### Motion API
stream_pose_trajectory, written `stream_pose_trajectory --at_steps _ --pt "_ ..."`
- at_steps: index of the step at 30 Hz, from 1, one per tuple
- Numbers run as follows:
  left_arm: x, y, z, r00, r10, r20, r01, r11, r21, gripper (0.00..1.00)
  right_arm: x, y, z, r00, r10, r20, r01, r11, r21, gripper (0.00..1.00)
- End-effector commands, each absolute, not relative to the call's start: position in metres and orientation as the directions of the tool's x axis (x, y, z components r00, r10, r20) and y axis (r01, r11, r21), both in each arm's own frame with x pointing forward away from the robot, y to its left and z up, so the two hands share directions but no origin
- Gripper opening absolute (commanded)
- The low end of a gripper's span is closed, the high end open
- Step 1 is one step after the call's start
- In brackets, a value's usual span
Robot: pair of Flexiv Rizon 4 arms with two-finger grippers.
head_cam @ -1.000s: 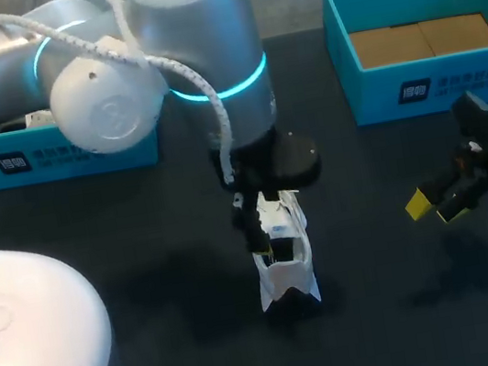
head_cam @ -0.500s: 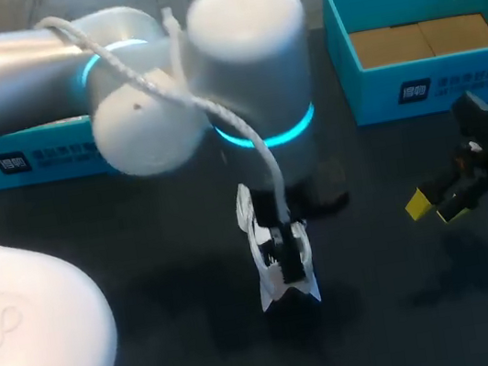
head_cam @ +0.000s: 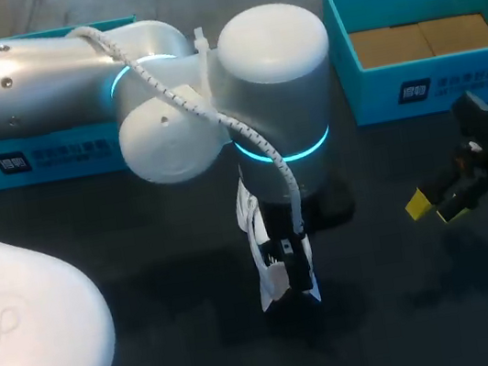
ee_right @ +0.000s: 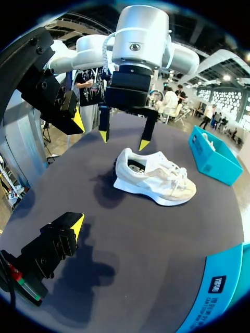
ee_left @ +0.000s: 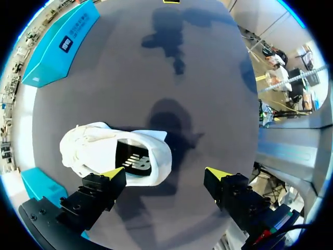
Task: Take the shoe out of the shoebox, open the shoe tongue, remove and reinsert the insole, then place the shoe into the shoebox
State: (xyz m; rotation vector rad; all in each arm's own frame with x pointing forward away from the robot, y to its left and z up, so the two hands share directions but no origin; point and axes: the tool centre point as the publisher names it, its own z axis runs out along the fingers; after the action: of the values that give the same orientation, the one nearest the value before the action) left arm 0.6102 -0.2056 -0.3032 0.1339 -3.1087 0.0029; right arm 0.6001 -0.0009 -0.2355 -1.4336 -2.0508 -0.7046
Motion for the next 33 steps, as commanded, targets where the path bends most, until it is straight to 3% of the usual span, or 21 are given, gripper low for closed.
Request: stream_pose_trajectory --at_steps 1,19,26,31,33 --pt "0.616 -0.203 -0.32 -0.995 -0.078 0.063 -0.079 0.997 -0.014 1.0 0.599 -0.001 -0.235 -0.291 0.67 0.683 0.948 0.298 0.111 1.0" --pt "0.609 -0.199 -0.365 -0.998 -0.025 0.061 -0.027 0.999 -0.036 1.0 0.599 -0.001 -0.235 -0.291 0.67 0.683 0.948 0.298 0.111 1.0" --pt "0.61 -0.204 -0.382 -0.998 -0.013 0.063 -0.016 0.999 -0.043 0.94 0.599 -0.001 -0.235 -0.291 0.67 0.683 0.948 0.298 0.111 1.0" --pt "0.609 -0.206 -0.389 -0.999 -0.015 0.051 -0.016 1.0 -0.023 0.8 0.599 -0.001 -0.235 -0.291 0.67 0.683 0.948 0.298 0.111 1.0" --pt "0.608 -0.206 -0.392 -0.998 -0.01 0.054 -0.012 1.0 -0.027 0.8 0.599 -0.001 -0.235 -0.291 0.67 0.683 0.948 0.298 0.111 1.0"
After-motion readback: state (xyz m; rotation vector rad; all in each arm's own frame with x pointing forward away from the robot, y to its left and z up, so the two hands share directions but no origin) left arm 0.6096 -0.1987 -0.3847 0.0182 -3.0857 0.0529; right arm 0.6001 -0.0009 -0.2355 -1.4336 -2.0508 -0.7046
